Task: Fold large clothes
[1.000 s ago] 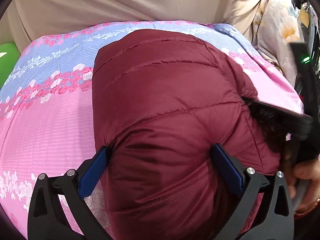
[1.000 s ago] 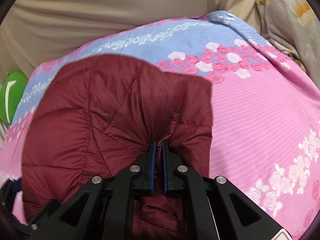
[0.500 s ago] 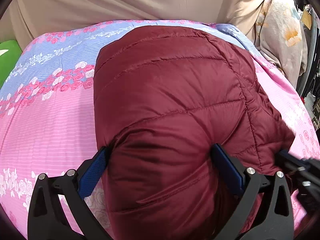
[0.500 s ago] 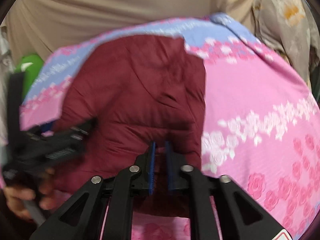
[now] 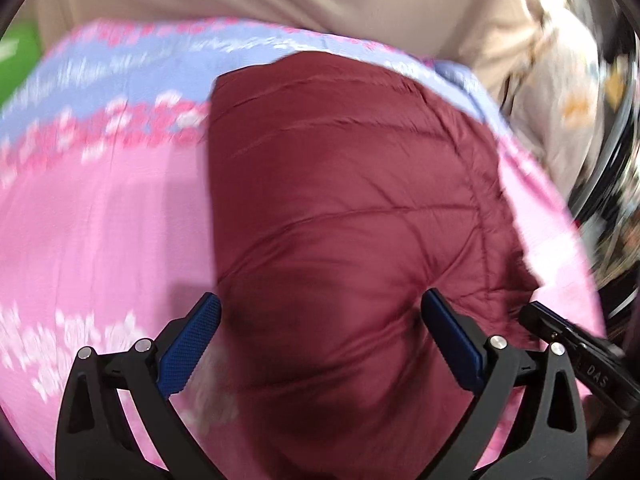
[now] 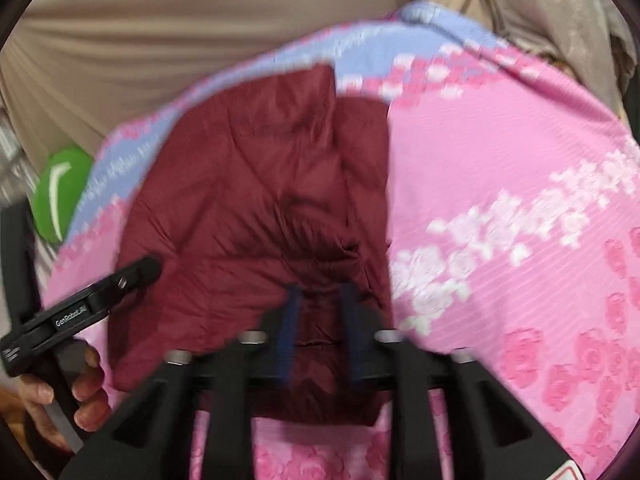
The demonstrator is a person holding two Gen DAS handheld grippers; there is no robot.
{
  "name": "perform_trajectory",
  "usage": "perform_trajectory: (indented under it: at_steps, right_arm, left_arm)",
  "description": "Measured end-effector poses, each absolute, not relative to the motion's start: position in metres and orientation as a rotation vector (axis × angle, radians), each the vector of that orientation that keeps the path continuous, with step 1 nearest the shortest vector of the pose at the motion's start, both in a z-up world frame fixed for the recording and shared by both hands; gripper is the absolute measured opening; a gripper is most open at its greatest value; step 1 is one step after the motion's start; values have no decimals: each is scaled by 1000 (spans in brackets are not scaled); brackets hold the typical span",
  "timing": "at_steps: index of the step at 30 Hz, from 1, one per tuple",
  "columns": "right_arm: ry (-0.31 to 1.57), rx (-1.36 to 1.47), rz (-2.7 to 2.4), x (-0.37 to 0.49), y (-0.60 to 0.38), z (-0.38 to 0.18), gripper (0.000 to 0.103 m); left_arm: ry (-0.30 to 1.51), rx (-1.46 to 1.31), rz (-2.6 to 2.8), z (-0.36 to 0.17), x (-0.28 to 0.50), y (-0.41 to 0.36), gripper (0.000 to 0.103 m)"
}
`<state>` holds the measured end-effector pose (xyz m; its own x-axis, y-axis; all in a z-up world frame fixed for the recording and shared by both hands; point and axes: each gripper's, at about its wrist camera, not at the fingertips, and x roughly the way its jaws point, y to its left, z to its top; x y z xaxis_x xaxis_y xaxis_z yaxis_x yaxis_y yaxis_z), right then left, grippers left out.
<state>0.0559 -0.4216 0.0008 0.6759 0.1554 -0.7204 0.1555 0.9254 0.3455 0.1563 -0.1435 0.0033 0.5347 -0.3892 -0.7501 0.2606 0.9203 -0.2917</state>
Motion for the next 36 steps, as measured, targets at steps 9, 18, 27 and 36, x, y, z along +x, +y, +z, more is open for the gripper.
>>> perform_trajectory:
  at_steps: [9,18,27,36]
  right_arm:
    - [872,489,58,100,-448,3,82]
    - [964,553,155,138,-441,-34,88]
    - [955,564,166,142,-432,-41,86]
    - [931,579,171,146,-412,-35,52]
  left_arm:
    - [1018,-287,-459,4,181,-115,98]
    - [1052,-156,-468,-11,194,-159,98]
    - [1038,-71,-459,-10,207,-168,98]
    - [1004,8,-465,-5,207,-173,91]
